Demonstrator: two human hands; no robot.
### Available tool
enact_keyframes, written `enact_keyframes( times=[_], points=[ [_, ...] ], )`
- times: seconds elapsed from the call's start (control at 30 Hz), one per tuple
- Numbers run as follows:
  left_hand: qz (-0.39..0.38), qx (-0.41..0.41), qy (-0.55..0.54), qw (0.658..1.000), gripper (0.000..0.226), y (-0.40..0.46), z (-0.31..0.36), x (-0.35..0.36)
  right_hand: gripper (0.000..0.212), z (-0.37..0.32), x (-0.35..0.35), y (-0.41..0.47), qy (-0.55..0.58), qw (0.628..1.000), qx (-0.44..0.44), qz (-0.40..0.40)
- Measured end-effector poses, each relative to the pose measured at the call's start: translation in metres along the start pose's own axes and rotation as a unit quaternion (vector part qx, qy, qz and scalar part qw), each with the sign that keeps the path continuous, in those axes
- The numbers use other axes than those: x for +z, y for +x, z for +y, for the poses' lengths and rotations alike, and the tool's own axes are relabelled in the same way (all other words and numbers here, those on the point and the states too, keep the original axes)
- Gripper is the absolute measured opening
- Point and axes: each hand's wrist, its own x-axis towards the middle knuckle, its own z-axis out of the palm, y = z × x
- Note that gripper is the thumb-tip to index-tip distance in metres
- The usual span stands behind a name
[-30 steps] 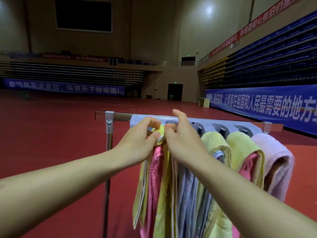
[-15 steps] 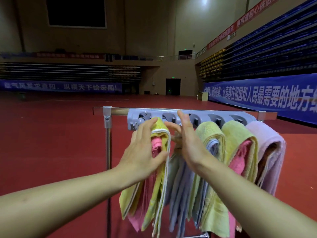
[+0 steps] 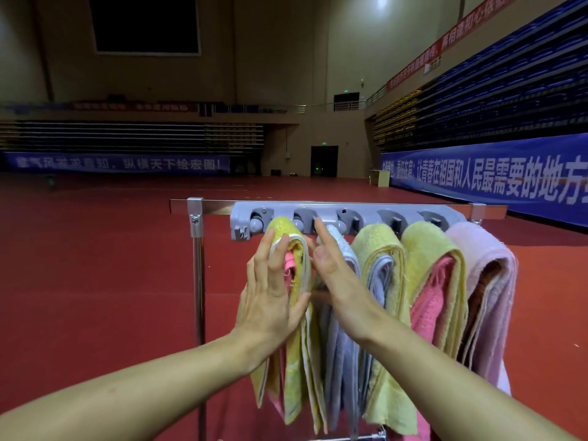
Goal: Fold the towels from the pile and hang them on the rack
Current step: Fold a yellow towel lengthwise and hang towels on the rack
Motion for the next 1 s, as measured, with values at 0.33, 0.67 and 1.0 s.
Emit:
enact_keyframes(
  times=[0.33,0.67,1.0],
  points=[
    [0.047,-0.043,-0.246,0.967,0.062,0.007,0.076,-0.04,0.076,-0.023,-0.034,-0.043,-0.041,0.998,-0.051,0.027],
    [-0.182,0.006,-0.477,0.86,0.043,0.033,0.252,0.09,0.063,-0.044,-0.207,-0.223,-0.29,0.914,0.011,0.284],
    [-0.398,0.138,-0.619,0.663,0.043,-0.059,0.531,0.226,0.031,-0.057,-0.322,-0.508,-0.397,0.678,0.198,0.586]
  ],
)
